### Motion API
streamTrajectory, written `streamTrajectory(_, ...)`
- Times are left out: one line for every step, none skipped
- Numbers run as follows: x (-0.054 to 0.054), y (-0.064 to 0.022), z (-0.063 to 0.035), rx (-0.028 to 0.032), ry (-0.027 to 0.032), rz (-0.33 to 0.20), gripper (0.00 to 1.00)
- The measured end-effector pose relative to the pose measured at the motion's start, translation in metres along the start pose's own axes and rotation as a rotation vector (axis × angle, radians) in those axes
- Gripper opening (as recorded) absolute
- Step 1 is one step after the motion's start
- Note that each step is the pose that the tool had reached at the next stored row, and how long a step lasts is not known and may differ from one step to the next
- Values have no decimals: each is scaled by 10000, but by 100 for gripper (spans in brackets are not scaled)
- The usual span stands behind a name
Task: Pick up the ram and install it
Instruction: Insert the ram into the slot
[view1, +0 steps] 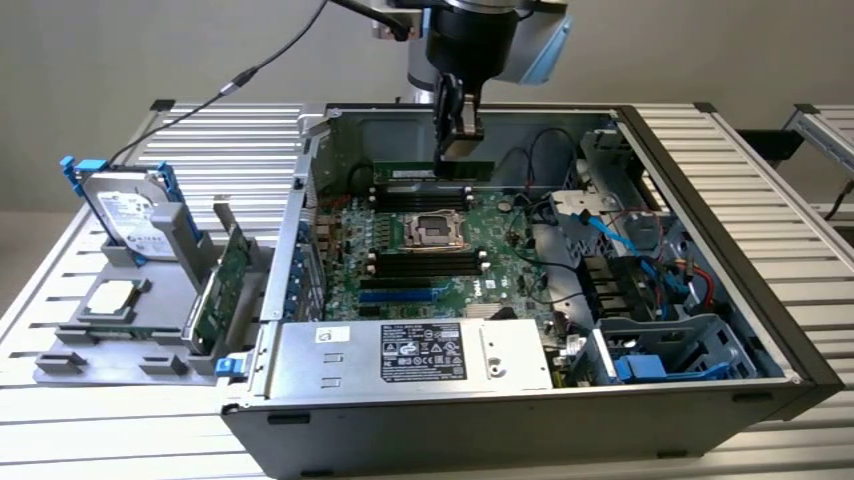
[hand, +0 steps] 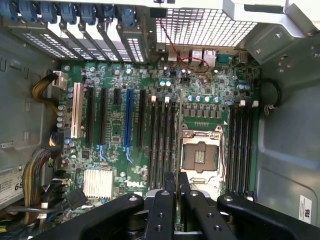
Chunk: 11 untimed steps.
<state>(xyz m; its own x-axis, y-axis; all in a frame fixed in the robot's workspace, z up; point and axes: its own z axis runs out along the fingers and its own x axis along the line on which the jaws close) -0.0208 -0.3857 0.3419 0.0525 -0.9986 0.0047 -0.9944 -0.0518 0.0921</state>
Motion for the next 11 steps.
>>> streamTrajectory(12,-1,20,-1,4,-38,14)
streamTrajectory(23,-2,36,-2,6,-69,14)
streamTrajectory(40,-3,56,-3,9,-96,14)
streamTrajectory(56,-3,74,-2,9,-115,14)
streamTrajectory(74,-4,91,-2,11,-130,14)
streamTrajectory(94,-5,109,-2,12,-140,14)
streamTrajectory(114,-6,128,-1,11,-144,14)
streamTrajectory(135,-7,148,-1,10,-146,14)
streamTrajectory(153,-7,166,-1,10,-146,14)
streamTrajectory(171,-8,184,-1,10,-147,14)
streamTrajectory(187,-9,203,-1,10,-146,14)
